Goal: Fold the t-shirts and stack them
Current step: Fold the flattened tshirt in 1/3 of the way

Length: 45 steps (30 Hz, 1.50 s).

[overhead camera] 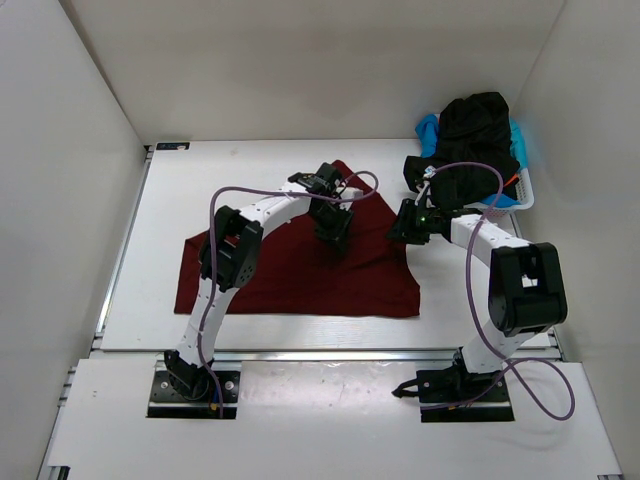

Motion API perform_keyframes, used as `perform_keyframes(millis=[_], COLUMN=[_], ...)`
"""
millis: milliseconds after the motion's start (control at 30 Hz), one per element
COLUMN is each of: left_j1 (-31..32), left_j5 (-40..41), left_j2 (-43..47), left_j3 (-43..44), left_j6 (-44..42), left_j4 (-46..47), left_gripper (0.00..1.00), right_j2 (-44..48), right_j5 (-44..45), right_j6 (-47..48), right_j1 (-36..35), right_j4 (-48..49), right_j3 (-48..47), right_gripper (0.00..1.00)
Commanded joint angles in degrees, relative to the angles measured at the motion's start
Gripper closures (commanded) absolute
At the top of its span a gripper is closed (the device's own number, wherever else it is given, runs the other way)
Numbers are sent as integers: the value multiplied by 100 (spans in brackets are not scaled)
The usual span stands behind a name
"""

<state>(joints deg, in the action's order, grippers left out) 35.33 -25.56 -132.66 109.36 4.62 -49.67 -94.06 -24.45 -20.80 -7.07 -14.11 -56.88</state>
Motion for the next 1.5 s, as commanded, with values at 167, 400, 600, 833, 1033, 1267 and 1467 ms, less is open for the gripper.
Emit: perform_keyframes(millis=[167, 400, 600, 833, 1033, 1267, 1467], left_j1=[-97, -80, -123, -53, 26, 44, -35], left_j5=[201, 253, 78, -179, 156, 262, 394], left_j2=[223, 601, 513, 452, 223, 65, 144], left_j3=[138, -81, -204, -196, -73, 24, 24], left_j6=[-23, -40, 30, 83, 100, 39, 39], left_j4=[36, 220, 248, 283, 300, 326, 318], left_gripper=[87, 93, 73, 48, 57, 79, 95], right_j2=[-261, -569, -666, -604, -579, -631, -736], right_j5=[247, 213, 133, 98, 124, 54, -34], right_j6=[155, 208, 190, 129, 172, 155, 164], right_j1=[-58, -75, -84, -93, -137, -110, -58], right_j4=[-74, -119, -101, -31, -22, -22, -4], right_j3=[-174, -516, -561, -412, -482, -412, -447], right_gripper=[65, 61, 62, 62, 63, 71, 84])
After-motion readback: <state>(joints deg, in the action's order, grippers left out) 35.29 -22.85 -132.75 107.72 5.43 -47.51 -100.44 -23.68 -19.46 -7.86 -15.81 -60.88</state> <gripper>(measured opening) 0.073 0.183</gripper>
